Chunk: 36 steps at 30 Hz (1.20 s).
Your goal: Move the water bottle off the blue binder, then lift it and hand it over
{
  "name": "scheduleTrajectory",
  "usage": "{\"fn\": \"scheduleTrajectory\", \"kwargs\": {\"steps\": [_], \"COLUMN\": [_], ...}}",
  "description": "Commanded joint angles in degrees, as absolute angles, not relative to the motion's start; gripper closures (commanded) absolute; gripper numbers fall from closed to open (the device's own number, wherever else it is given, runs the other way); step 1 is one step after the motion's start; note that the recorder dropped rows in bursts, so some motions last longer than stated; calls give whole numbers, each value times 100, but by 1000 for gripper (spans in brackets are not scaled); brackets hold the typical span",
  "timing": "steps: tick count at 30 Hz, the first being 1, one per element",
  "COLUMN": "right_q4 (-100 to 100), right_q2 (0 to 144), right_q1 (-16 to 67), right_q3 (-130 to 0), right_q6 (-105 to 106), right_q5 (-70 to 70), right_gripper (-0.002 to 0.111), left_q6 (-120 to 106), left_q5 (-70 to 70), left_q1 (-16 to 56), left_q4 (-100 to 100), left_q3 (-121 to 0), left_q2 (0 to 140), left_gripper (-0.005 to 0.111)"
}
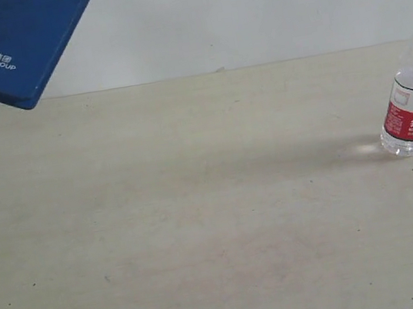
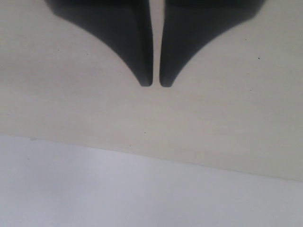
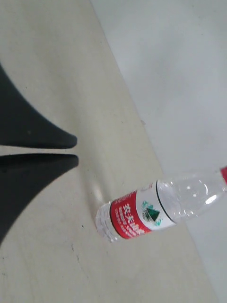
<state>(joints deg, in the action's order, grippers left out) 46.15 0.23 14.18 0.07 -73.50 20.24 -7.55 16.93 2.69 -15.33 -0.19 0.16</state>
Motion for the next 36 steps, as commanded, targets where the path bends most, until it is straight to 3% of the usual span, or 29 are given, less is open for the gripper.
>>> {"fn": "scheduleTrajectory", "kwargs": {"steps": [1, 6, 11, 16, 19, 22, 25, 28, 31, 36], "right_q4": [4809, 6431, 6277, 754, -623, -679, -679, -720, -598, 210], "right_q2": [0, 0, 0, 0, 0, 0, 0, 0, 0, 0], "right_q1": [155, -772, -781, -781, -781, -781, -781, -781, -812, -812], "right_q3": [0, 0, 0, 0, 0, 0, 0, 0, 0, 0], "right_q6": [-7175, -5842, -5251, 0, 1920, 2176, 1942, 1741, 205, 55], "right_q5": [1702, -479, -492, -746, -603, 78, 1750, 1658, 1745, 1770], "right_gripper": [108, 108, 108, 108, 108, 108, 108, 108, 108, 108], "left_q6": [-772, -772, -772, -772, -772, -772, -772, -772, -772, -772], "left_q5": [1672, 1672, 1672, 1672, 1672, 1672, 1672, 1672, 1672, 1672], "left_q1": [247, 247, 247, 247, 247, 247, 247, 247, 247, 247], "left_q4": [-1564, -1564, -1564, -1564, -1564, -1564, -1564, -1551, -1551, -1551], "left_q3": [0, 0, 0, 0, 0, 0, 0, 0, 0, 0], "left_q2": [0, 0, 0, 0, 0, 0, 0, 0, 0, 0], "left_gripper": [101, 101, 101, 101, 101, 101, 101, 101, 101, 101]}}
